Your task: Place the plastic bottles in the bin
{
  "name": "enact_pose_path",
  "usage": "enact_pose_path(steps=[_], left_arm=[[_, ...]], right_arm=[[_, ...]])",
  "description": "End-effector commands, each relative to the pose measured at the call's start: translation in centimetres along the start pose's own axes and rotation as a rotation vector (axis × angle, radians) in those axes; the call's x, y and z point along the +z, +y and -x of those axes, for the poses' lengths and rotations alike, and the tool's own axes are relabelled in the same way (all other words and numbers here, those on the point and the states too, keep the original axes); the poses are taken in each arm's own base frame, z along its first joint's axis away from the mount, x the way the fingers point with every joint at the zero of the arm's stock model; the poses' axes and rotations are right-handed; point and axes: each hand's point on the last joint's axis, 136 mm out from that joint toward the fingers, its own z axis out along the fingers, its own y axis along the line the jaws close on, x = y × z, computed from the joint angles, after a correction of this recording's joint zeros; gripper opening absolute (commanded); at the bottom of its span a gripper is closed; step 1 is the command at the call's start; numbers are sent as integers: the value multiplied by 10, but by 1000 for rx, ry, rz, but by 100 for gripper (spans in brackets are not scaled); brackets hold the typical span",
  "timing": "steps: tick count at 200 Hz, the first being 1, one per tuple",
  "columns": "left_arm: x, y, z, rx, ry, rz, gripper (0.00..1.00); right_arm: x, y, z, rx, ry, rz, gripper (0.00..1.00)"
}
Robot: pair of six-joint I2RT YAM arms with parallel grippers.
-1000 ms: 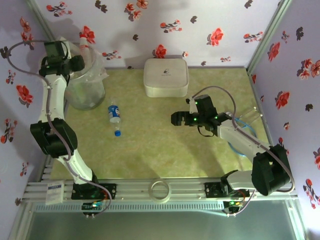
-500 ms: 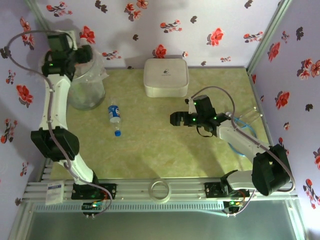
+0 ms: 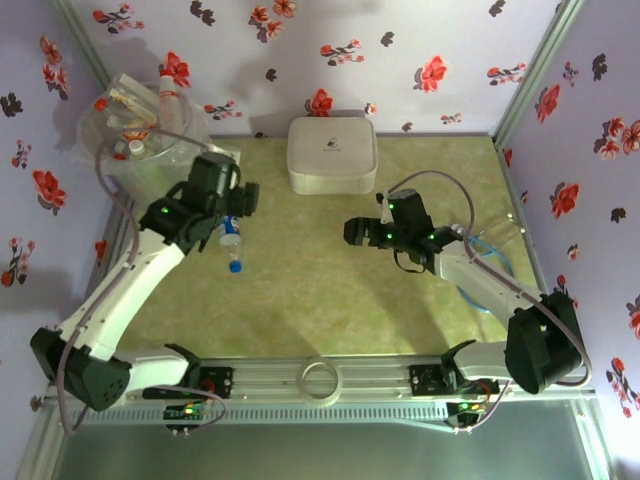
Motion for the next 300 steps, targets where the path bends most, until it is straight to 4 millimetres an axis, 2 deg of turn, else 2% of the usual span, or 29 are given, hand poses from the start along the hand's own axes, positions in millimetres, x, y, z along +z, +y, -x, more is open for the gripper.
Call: enact_pose_path(steps=[1, 18, 43, 88, 118, 138, 153, 179, 193, 207, 225, 238, 250, 282, 300], left_arm=[[32, 2, -58, -72, 152, 81, 93], [54, -2, -81, -107, 189, 94, 100], [80, -6, -111, -158, 249, 111, 100], [126, 8, -167, -308, 327, 144, 100], [147, 1, -182, -314, 382, 118, 100], [154, -2, -185, -297, 399, 117, 92], [157, -2, -187, -295, 405, 118, 78], [157, -4, -184, -284, 407, 104, 58], [153, -7, -181, -276, 401, 84, 51], [147, -15, -172, -260, 379, 41, 50], [133, -48, -149, -231, 313, -137, 50], [117, -82, -130, -232, 252, -327, 50], [100, -103, -113, -241, 188, -464, 50], [55, -139, -76, -258, -28, -751, 50], [37, -154, -68, -264, -111, -865, 50]], right_arm=[[-3, -3, 9, 37, -54, -11, 98], [-4, -1, 8, 55, -52, -2, 98], [-12, -5, 6, 61, -62, -18, 98], [-19, -11, 2, 75, -73, -41, 98], [-19, -8, 4, 78, -72, -32, 98], [-21, -7, 6, 77, -79, -35, 98], [-22, -7, 7, 76, -83, -37, 98], [-21, -6, 7, 78, -81, -32, 98], [-20, -3, 8, 82, -73, -18, 98], [-18, 4, 12, 88, -69, 12, 98], [-14, 17, 18, 95, -65, 73, 98], [-10, 31, 22, 103, -58, 144, 98], [-8, 44, 28, 115, -55, 212, 99], [-7, 75, 43, 142, -56, 382, 99], [-10, 89, 57, 155, -96, 457, 100]])
